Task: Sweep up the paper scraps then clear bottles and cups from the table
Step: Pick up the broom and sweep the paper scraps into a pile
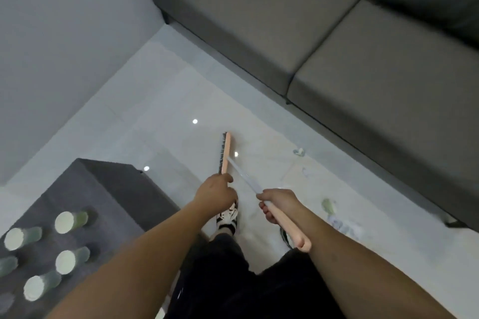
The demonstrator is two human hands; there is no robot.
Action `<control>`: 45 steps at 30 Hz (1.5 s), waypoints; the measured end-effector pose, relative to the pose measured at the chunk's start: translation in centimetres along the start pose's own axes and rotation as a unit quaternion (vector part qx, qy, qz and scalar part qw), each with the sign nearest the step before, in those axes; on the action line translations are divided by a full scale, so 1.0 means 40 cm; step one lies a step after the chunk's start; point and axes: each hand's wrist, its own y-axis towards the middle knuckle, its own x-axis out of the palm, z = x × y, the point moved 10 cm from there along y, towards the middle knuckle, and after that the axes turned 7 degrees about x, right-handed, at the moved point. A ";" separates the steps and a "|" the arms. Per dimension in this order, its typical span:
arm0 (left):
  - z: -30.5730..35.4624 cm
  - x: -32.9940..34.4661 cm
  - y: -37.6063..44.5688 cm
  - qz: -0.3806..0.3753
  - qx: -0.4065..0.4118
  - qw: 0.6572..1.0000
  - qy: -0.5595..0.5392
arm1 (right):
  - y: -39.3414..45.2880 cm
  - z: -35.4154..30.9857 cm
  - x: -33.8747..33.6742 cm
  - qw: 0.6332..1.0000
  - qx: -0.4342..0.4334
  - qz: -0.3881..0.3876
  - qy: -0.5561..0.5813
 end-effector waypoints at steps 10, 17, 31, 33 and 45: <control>0.149 0.010 0.145 -0.113 0.167 0.966 0.164 | 0.059 0.247 -0.012 0.979 0.051 0.053 0.189; 0.378 0.240 0.038 -0.184 0.274 0.908 0.256 | -0.037 0.479 -0.203 0.943 0.021 0.106 0.314; 0.725 0.744 -0.277 -0.233 0.405 0.797 0.383 | -0.204 0.927 -0.669 0.872 0.006 0.224 0.436; 0.771 0.796 -0.314 -0.238 0.426 0.782 0.389 | -0.216 0.965 -0.704 0.861 -0.001 0.244 0.447; 0.857 0.738 -0.255 -0.219 0.435 0.776 0.401 | -0.319 0.717 -0.670 0.904 -0.046 0.217 0.366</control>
